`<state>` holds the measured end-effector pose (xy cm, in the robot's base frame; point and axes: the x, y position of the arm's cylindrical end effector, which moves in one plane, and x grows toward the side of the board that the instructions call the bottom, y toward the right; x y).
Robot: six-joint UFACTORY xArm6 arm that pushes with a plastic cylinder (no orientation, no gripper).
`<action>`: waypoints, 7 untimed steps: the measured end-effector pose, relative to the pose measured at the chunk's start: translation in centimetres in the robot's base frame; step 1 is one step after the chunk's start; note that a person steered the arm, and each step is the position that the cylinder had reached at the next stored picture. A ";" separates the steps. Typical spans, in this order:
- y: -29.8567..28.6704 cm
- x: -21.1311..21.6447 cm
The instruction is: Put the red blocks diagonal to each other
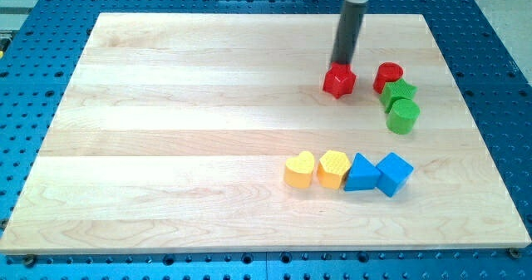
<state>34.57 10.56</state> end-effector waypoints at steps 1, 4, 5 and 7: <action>-0.1 -2.3; 20.2 1.6; 14.7 3.1; 10.7 1.8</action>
<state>36.39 21.24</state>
